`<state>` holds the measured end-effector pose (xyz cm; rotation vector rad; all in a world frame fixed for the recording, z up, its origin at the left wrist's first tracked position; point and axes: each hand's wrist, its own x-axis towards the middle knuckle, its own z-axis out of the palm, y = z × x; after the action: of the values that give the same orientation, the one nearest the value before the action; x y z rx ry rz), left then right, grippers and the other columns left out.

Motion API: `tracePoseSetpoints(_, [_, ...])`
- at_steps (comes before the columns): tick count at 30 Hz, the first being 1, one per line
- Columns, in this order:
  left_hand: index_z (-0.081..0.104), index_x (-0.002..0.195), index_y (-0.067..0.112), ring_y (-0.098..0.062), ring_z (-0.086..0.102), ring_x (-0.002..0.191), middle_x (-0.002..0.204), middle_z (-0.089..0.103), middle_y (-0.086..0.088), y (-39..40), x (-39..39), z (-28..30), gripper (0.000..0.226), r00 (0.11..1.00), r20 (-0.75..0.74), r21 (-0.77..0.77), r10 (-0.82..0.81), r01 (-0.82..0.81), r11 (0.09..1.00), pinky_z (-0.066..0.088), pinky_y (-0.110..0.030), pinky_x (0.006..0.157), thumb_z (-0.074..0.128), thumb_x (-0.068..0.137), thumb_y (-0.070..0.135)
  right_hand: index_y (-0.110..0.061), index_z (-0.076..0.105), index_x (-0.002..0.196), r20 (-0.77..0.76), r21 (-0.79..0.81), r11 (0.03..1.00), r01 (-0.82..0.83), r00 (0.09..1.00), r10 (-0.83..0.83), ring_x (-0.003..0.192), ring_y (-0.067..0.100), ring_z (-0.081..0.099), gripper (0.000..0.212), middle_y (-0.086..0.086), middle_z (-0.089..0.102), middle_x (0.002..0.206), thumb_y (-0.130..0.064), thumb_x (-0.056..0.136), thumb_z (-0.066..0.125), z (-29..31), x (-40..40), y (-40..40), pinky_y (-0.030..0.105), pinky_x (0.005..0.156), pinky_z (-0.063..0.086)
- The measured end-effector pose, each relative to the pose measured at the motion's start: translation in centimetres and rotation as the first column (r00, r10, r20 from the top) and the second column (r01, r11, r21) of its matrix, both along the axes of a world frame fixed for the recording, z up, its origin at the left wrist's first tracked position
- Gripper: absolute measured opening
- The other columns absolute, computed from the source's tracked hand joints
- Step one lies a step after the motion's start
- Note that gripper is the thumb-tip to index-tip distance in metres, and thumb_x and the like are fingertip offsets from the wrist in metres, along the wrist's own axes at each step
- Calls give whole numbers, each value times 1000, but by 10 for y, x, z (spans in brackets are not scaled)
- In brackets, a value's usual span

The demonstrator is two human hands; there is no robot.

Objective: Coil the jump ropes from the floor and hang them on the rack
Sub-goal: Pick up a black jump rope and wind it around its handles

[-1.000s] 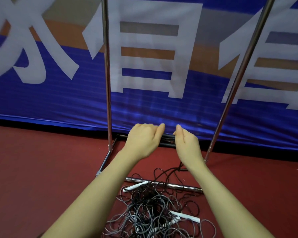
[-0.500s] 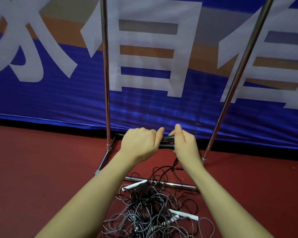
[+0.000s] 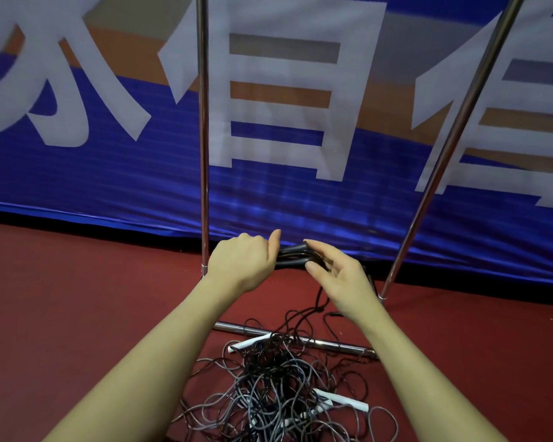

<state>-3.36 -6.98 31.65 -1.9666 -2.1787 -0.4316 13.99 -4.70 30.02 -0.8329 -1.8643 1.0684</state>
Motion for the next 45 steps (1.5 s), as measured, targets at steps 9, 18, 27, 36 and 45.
tracePoseSetpoints(9, [60, 119, 16, -27, 42, 61, 65, 39, -1, -4, 6, 7, 67, 983, -161, 18, 89, -88, 996, 15, -30, 48, -2, 98, 31, -6, 53, 132, 83, 177, 981, 83, 992, -99, 80, -15, 51, 38, -17, 52, 87, -6, 94, 54, 2, -2, -3, 5, 81, 36])
tracePoseSetpoints(18, [41, 56, 11, -32, 51, 65, 55, 39, -2, -10, 6, 10, 62, 997, 41, 46, 63, -65, 997, 31, -33, 60, 18, 103, 44, -16, 72, 90, 71, 172, 967, 191, 976, -205, 74, -2, 60, 6, -12, 68, 79, -15, 86, 68, 1, 0, 2, 18, 78, 45])
tracePoseSetpoints(27, [41, 59, 10, -31, 48, 64, 55, 39, -2, -14, 6, 11, 59, 998, -5, -39, -68, 68, 997, 26, -33, 57, 15, 103, 40, -14, 54, 71, -1, -43, 985, 170, 985, -170, 39, 7, 42, 21, -12, 48, 42, -19, 88, 65, 13, 4, 5, 24, 50, 38])
tracePoseSetpoints(36, [60, 94, 1, -40, 56, 84, 67, 50, -9, -21, 7, 25, 49, 967, 256, 137, -12, -24, 990, 41, -40, 69, 19, 105, 26, -12, 60, 71, -126, -187, 981, -45, 992, 21, 43, 6, 33, 32, -3, 40, 53, -15, 100, 44, 14, 4, 6, 21, 46, 38])
tracePoseSetpoints(45, [58, 116, 1, -40, 54, 98, 99, 61, -21, -7, -2, 12, 47, 918, 358, 60, 169, -204, 977, 45, -48, 84, 18, 105, 23, -5, 67, 82, 11, -239, 943, -232, 970, 241, 37, 7, 31, 27, -6, 37, 45, -12, 98, 46, 24, 11, -7, 20, 40, 36])
